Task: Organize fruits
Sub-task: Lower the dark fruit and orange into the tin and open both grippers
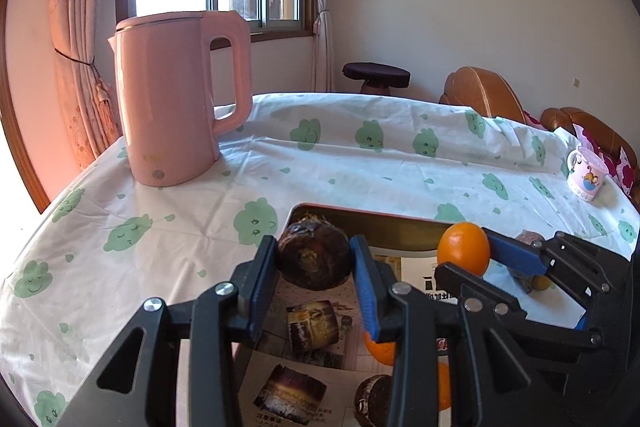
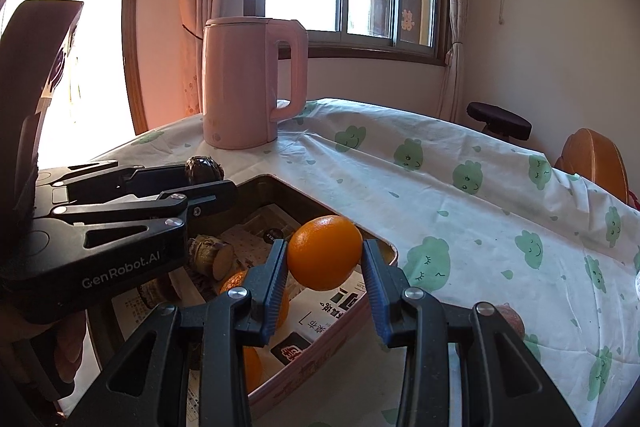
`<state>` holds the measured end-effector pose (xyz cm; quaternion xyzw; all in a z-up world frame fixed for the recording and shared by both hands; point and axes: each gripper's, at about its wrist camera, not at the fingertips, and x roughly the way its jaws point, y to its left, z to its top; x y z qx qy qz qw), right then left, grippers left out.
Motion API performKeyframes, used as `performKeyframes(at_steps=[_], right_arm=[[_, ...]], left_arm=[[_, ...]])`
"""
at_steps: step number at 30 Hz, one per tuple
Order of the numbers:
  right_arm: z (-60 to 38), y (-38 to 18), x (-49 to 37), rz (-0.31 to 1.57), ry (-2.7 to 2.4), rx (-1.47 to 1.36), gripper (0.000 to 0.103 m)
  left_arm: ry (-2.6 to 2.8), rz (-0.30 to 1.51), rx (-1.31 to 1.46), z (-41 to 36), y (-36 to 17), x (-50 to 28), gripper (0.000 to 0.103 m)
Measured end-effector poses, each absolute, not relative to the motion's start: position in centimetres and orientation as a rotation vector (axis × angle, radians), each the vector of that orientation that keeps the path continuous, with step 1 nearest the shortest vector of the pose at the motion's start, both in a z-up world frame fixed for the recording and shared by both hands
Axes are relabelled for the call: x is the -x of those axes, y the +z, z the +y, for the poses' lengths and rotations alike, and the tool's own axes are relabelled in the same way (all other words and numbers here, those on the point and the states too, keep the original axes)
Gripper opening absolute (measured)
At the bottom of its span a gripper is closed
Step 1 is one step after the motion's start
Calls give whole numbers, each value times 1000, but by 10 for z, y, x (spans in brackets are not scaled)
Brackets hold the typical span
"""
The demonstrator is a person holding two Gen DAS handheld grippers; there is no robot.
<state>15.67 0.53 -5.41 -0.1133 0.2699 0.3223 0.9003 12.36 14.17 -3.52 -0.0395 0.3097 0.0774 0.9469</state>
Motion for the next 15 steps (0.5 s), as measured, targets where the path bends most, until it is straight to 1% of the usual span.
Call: performKeyframes(at_steps=[15], right_arm=[[8,-62,-168,618,647,229,40]], left_arm=[[157,718,20,137,-43,-137,39]])
